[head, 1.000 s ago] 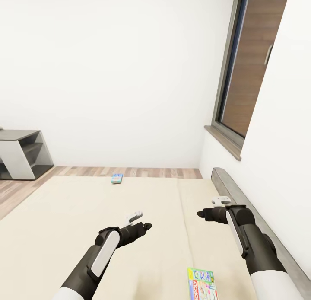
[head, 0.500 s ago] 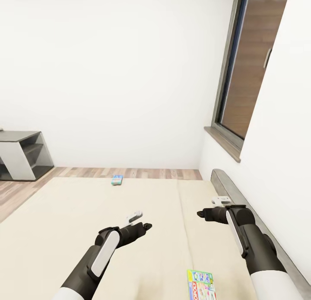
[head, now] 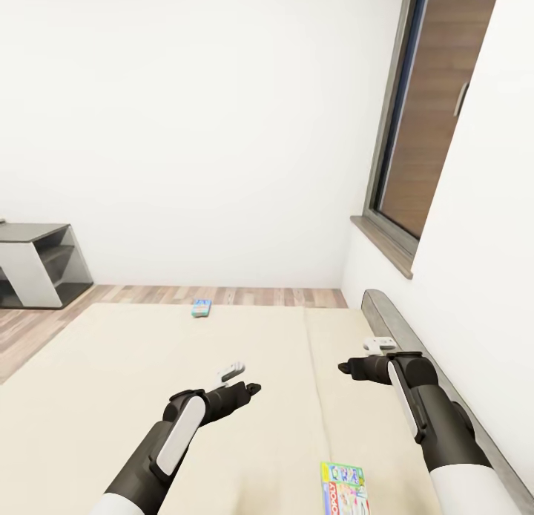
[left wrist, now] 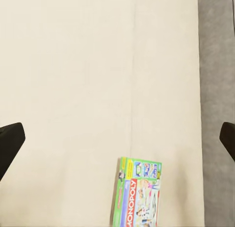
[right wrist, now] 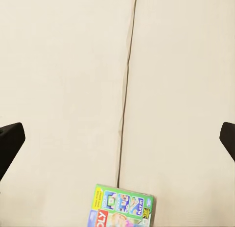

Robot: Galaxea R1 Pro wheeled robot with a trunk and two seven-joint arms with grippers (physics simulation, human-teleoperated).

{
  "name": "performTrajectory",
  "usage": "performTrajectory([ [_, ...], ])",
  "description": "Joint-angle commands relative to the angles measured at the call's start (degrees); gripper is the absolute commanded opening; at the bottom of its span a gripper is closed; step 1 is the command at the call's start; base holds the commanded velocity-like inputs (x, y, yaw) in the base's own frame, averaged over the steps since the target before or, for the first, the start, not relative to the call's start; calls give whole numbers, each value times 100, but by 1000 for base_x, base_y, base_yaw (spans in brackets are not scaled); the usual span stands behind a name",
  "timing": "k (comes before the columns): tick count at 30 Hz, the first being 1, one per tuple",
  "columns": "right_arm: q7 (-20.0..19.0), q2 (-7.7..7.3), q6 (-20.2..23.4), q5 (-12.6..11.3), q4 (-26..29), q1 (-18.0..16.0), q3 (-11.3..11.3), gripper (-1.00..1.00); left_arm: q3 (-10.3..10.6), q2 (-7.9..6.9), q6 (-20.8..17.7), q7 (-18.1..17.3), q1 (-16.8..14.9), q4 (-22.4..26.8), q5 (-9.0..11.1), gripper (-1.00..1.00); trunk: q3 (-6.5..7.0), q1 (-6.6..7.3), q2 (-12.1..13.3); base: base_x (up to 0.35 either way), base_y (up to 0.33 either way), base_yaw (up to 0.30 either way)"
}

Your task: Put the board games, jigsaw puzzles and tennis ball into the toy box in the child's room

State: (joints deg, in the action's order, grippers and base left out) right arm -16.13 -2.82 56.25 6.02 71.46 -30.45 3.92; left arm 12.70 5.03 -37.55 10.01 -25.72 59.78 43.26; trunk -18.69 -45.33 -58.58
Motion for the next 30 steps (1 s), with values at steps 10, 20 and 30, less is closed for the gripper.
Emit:
performTrajectory([
  [10, -54, 0, 30, 64, 7, -4, 3, 100, 5, -2, -15, 56, -2, 8, 60, 100, 84, 220, 397, 0, 0, 0],
  [20, -51, 0, 40, 67, 8, -4, 7, 100, 5, -2, -15, 60, -3, 8, 60, 100, 171, 439, 798, 0, 0, 0],
  [30, -49, 0, 46, 73, 2, -4, 11, 100, 5, -2, -12, 60, -2, 21, 66, 100, 114, 483, 879, 0, 0, 0],
])
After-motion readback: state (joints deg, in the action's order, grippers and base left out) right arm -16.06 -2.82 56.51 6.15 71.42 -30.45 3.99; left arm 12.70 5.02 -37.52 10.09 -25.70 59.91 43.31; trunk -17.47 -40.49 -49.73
